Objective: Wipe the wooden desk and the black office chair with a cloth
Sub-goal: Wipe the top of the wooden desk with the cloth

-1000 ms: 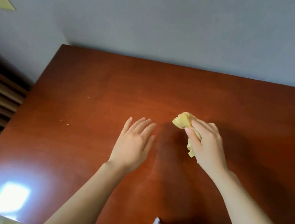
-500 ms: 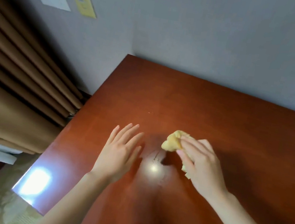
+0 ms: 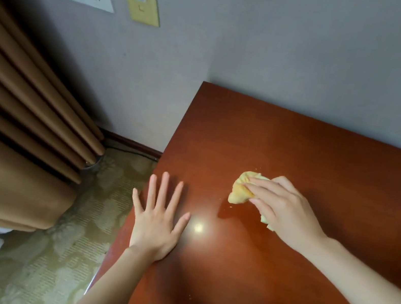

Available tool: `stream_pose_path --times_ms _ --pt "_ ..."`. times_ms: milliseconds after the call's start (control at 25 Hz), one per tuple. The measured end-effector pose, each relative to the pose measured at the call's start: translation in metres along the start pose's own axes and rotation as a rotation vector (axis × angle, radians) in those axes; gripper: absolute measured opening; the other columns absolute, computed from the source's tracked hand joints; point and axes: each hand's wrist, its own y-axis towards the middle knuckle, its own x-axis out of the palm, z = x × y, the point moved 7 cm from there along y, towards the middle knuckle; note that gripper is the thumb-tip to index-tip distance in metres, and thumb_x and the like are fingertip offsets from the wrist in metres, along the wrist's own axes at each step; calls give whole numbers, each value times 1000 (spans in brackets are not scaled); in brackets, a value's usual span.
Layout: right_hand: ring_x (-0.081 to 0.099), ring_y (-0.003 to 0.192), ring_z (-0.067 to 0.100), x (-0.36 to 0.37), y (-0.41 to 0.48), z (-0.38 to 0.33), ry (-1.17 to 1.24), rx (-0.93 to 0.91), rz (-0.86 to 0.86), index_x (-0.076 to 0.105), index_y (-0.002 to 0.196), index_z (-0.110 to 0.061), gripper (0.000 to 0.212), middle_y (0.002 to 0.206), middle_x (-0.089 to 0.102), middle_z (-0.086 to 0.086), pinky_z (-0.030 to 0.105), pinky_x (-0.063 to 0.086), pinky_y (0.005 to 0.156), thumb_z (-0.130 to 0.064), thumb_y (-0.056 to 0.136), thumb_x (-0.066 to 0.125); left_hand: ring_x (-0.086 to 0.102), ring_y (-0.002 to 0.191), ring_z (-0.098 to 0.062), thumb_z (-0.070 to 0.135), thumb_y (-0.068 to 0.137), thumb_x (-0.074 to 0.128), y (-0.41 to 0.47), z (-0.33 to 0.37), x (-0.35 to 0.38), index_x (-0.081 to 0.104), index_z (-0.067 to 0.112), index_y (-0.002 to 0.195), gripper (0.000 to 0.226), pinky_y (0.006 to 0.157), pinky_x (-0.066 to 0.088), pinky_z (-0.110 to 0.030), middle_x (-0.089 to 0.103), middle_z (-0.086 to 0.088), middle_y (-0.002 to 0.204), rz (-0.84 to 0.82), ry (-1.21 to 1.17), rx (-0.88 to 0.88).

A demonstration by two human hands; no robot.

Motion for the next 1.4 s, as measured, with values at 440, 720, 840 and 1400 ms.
stream_pose_path --times_ms 440,720,840,1400 --pt "56 98 23 29 -53 -15 53 330 -140 66 118 -14 33 116 66 -1 45 54 81 -16 85 67 -38 137 -25 60 90 -5 -16 -14 3 -21 35 147 65 110 -22 -50 -28 2 155 -66 42 156" --pt "52 100 27 61 -52 -2 43 364 -98 65 118 -11 32 119 63 3 43 49 88 -7 86 66 -43 132 -17 64 88 -3 -15 -16 12 -25 41 141 63 106 -29 -42 -34 7 150 -125 -16 92" --pt "49 98 26 67 -32 12 74 333 -99 65 118 -15 34 119 61 1 41 47 87 -8 85 66 -38 136 -15 62 87 -6 -36 -21 13 -24 41 142 62 112 -19 -45 -35 7 150 -110 -63 -20" --pt "42 117 23 89 45 34 191 421 -217 64 121 -24 31 133 56 -5 31 35 99 -15 93 54 -8 147 -26 46 91 55 -72 -38 -5 -6 27 152 88 117 -1 -45 -18 -6 159 -237 -149 -212"
